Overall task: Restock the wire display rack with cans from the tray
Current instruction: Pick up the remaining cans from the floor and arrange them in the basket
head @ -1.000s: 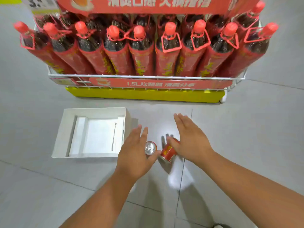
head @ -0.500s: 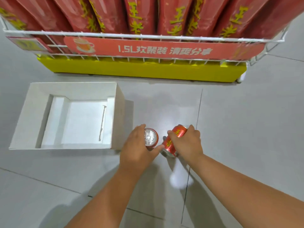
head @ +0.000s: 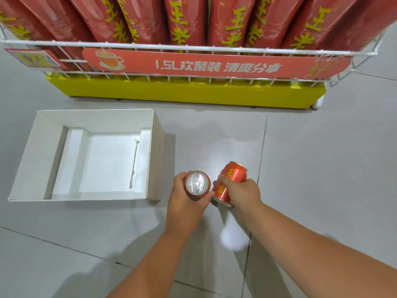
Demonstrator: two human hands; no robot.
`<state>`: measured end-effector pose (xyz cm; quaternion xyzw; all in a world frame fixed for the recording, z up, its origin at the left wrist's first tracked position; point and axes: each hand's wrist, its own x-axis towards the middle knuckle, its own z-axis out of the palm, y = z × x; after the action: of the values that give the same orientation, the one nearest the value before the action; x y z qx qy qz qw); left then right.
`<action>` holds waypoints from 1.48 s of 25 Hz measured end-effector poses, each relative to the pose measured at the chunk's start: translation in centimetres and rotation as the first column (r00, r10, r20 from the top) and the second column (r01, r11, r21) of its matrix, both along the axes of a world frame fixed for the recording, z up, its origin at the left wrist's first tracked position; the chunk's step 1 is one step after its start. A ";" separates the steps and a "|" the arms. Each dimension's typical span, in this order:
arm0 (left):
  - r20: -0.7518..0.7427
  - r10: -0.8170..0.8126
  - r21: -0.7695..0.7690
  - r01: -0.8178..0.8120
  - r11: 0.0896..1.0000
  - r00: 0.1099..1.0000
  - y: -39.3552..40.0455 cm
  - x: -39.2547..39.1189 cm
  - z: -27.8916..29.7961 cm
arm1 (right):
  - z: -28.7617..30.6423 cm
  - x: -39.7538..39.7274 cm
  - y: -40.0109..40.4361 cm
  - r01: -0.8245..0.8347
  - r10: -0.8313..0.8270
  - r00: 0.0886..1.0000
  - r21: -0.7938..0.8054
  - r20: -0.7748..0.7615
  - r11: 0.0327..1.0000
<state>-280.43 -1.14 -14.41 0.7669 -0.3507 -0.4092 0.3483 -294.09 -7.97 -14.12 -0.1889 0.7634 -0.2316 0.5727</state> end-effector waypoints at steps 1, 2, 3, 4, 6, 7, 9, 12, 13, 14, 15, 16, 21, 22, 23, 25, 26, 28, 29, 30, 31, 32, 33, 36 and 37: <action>-0.004 -0.005 -0.002 0.005 1.000 1.000 0.0 0.0 0.2 | 0.3 -0.1 0.1 -0.041 0.040 0.999 -0.040 -0.017 0.998; -0.006 -0.013 -0.006 0.013 1.000 1.000 0.1 -0.1 0.5 | 0.8 -0.3 0.4 -0.093 0.088 0.995 -0.105 -0.050 0.990; -0.004 -0.021 -0.017 0.021 1.000 1.000 0.1 -0.3 1.1 | 1.3 -0.6 0.5 -0.147 0.131 0.986 -0.175 -0.102 0.973; -0.002 -0.023 -0.033 0.022 0.999 1.000 0.1 -0.4 2.1 | 2.0 -0.9 0.4 -0.214 0.182 0.972 -0.235 -0.150 0.948; -0.017 -0.013 -0.057 0.012 0.998 1.000 0.3 -0.7 4.5 | 4.2 -1.3 0.1 -0.318 0.271 0.945 -0.320 -0.184 0.892; -0.033 -0.004 -0.060 0.002 0.998 0.999 0.3 -0.8 6.2 | 5.8 -1.5 -0.1 -0.357 0.310 0.933 -0.349 -0.183 0.866; -0.072 0.017 -0.069 -0.022 0.997 0.997 0.1 -0.7 10.6 | 10.2 -2.1 -0.5 -0.391 0.348 0.920 -0.403 -0.178 0.827; -0.123 0.060 -0.066 -0.068 0.995 0.991 -0.6 -0.3 18.5 | 18.7 -2.5 -0.7 -0.418 0.378 0.907 -0.479 -0.184 0.772; -0.131 0.070 -0.069 -0.079 0.994 0.989 -0.7 -0.2 21.4 | 21.9 -2.5 -0.6 -0.420 0.385 0.906 -0.496 -0.177 0.760; -0.120 0.068 -0.070 -0.077 0.995 0.990 -0.7 0.0 25.1 | 25.6 -2.6 -0.5 -0.427 0.397 0.901 -0.510 -0.175 0.746; -0.100 0.055 -0.068 -0.062 0.996 0.993 -0.7 0.0 28.7 | 29.2 -2.7 -0.3 -0.434 0.406 0.897 -0.523 -0.174 0.734; -0.084 0.040 -0.070 -0.046 0.996 0.996 -0.6 0.0 32.4 | 32.6 -2.8 -0.1 -0.434 0.411 0.896 -0.538 -0.169 0.723; -0.017 -0.047 -0.100 0.046 0.994 0.999 -1.6 -0.4 51.1 | 51.0 -3.9 0.2 -0.434 0.421 0.889 -0.618 -0.178 0.655; -0.015 -0.053 -0.114 0.051 0.992 0.998 -1.7 -0.5 54.6 | 54.5 -4.1 0.2 -0.443 0.428 0.884 -0.632 -0.189 0.636; -0.018 -0.046 -0.131 0.044 0.990 0.999 -1.8 -0.5 57.7 | 57.8 -4.2 0.0 -0.444 0.428 0.882 -0.645 -0.196 0.622; -0.044 -0.027 -0.177 0.019 0.984 0.999 -2.1 -0.3 64.5 | 64.5 -4.5 -0.5 -0.441 0.415 0.885 -0.670 -0.212 0.597; -0.059 -0.024 -0.203 0.011 0.979 0.998 -2.4 -0.2 67.5 | 67.5 -4.6 -0.7 -0.442 0.412 0.884 -0.683 -0.222 0.581; -0.060 -0.021 -0.257 0.005 0.966 0.998 -3.2 -0.1 73.1 | 73.0 -4.7 -1.2 -0.445 0.406 0.882 -0.710 -0.241 0.545; -0.052 -0.021 -0.285 0.006 0.959 0.998 -3.8 0.0 76.1 | 75.8 -4.8 -1.6 -0.439 0.402 0.883 -0.727 -0.242 0.528; -0.038 -0.022 -0.302 0.010 0.953 0.999 -4.3 0.1 78.6 | 78.2 -4.8 -1.8 -0.441 0.401 0.881 -0.737 -0.249 0.512; -0.020 -0.027 -0.319 0.019 0.948 0.999 -4.9 0.1 81.0 | 80.4 -4.8 -2.2 -0.442 0.403 0.880 -0.747 -0.253 0.497; 0.001 -0.031 -0.333 0.029 0.942 1.000 -5.5 0.1 83.3 | 82.5 -4.8 -2.6 -0.446 0.400 0.878 -0.754 -0.263 0.483; 0.024 -0.032 -0.344 0.038 0.938 0.999 -6.1 0.1 85.3 | 84.2 -4.9 -3.1 -0.446 0.394 0.878 -0.758 -0.270 0.476; 0.081 -0.024 -0.362 0.052 0.931 0.996 -7.6 0.0 90.9 | 89.2 -5.2 -4.6 -0.426 0.383 0.888 -0.770 -0.255 0.475; 0.105 -0.018 -0.366 0.055 0.929 0.994 -8.1 -0.1 92.6 | 90.7 -5.4 -5.3 -0.418 0.384 0.890 -0.779 -0.248 0.467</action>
<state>-280.49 -9.28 78.22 0.7005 -0.4525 -0.3039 0.4605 -299.47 -13.26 76.54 -0.6082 0.5138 -0.4117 0.4433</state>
